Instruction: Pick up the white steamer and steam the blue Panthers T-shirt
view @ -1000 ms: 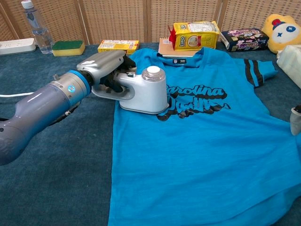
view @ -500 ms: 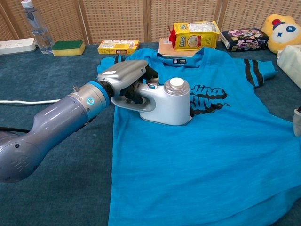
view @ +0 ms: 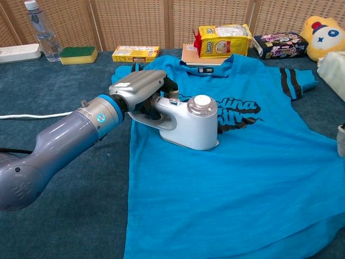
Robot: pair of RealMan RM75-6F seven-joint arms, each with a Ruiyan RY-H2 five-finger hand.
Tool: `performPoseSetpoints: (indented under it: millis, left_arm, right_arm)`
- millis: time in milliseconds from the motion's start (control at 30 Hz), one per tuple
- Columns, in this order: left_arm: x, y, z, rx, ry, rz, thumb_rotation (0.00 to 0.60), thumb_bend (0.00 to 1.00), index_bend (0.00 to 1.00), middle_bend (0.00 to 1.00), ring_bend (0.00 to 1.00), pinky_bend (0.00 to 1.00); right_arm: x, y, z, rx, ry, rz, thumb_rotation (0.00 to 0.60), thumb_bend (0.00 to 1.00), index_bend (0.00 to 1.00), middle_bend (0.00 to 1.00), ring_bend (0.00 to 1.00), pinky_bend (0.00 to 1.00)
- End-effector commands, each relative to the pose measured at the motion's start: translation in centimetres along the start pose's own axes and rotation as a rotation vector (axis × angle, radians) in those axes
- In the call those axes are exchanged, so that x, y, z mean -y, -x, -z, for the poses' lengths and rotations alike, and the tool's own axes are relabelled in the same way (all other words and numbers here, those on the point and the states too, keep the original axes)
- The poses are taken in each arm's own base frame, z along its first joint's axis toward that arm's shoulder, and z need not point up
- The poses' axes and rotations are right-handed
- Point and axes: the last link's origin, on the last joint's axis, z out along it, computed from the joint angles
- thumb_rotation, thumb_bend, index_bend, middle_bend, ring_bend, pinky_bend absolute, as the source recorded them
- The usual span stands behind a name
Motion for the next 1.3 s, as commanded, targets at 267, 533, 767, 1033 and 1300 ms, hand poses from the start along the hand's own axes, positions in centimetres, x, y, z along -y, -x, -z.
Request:
performPoseSetpoints:
  millis: [267,533,767,1033,1300]
  left_arm:
    - [3.0,-1.0,-0.2,-0.031,-0.070,-0.027,0.600,0.49,0.56,0.73,0.66,0.76]
    - [3.2,-1.2,0.8,0.008,-0.063,-0.011,0.600,0.49,0.56,0.73,0.66,0.76]
    - [1.7,-1.0,1.4,0.028,-0.038,0.036,0.600,0.49,0.56,0.73,0.66,0.76]
    - [0.0,-0.5,2.1,0.065,-0.001,0.062,0.600,0.49,0.56,0.73,0.66,0.76]
    - [-1.4,-0.5,2.7,0.084,0.036,0.076,0.600,0.49,0.56,0.73,0.66,0.76]
  right_arm:
    - [0.1,0.1,-0.1,0.005,-0.003,0.001,0.600,0.57,0.63,0.58,0.63,0.79]
    - [0.2,0.0,-0.2,0.004,-0.003,0.003,0.600,0.57,0.63,0.58,0.63,0.79]
    - [0.3,0.1,-0.1,0.005,-0.004,0.005,0.600,0.57,0.63,0.58,0.63,0.80]
    - [0.2,-0.1,0.0,0.001,0.000,0.006,0.600,0.57,0.64,0.58,0.64,0.80]
    - [0.1,-0.1,0.0,0.001,0.002,0.004,0.600,0.57,0.64,0.58,0.64,0.80]
